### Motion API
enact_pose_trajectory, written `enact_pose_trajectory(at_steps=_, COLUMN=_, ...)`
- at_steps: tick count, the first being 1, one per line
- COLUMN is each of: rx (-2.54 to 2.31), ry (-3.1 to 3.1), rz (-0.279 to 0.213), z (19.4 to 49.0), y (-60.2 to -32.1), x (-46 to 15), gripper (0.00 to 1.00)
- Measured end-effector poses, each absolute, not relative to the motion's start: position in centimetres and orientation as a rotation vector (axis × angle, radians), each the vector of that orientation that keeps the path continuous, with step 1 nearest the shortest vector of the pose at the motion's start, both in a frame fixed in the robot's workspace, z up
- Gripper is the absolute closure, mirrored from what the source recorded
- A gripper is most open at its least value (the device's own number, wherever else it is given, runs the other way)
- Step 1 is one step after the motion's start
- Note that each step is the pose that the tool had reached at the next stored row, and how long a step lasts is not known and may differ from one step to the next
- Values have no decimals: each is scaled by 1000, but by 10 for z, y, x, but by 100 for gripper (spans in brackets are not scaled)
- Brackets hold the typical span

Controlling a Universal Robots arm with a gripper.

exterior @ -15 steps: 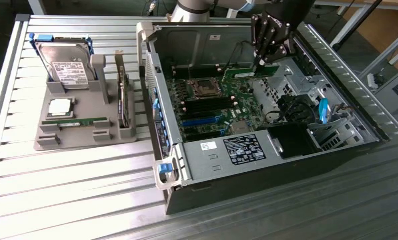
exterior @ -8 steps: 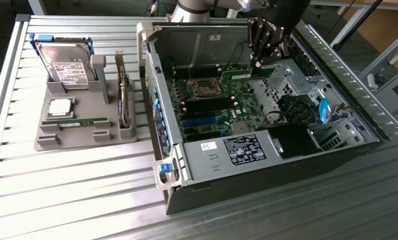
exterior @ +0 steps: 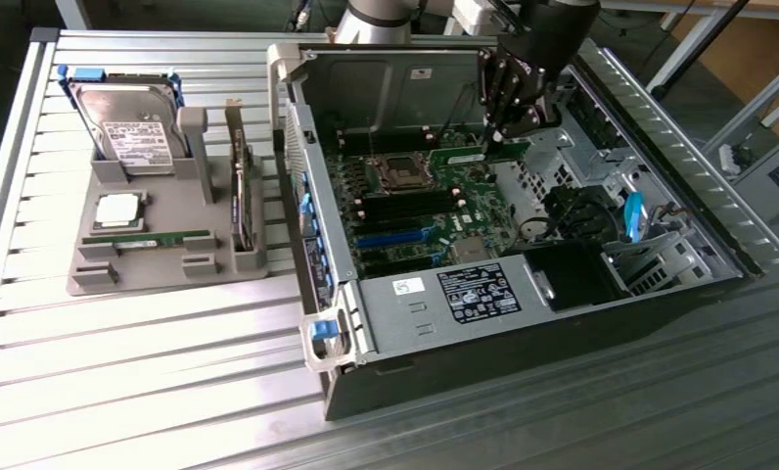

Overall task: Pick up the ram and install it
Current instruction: 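Insert the ram into the slot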

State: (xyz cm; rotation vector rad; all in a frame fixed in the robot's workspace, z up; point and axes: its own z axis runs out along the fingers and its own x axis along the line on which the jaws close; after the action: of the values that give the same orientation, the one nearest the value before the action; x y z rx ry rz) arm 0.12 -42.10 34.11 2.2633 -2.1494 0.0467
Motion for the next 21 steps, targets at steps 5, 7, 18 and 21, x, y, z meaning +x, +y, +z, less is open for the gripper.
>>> enact_pose_trajectory(at_steps=5, rx=2263, ry=-2149, rz=47, z=338, y=-421, x=1, gripper=89)
enact_pose_trajectory(at_steps=7, rx=2263, ry=-2149, rz=47, z=336, y=-421, x=1, gripper=89)
enact_pose_trajectory(at_steps=18, rx=2263, ry=-2149, rz=47, z=326, y=-421, x=1, gripper=89)
enact_pose_trajectory(at_steps=21, rx=2263, ry=-2149, rz=47, z=323, y=-421, x=1, gripper=89)
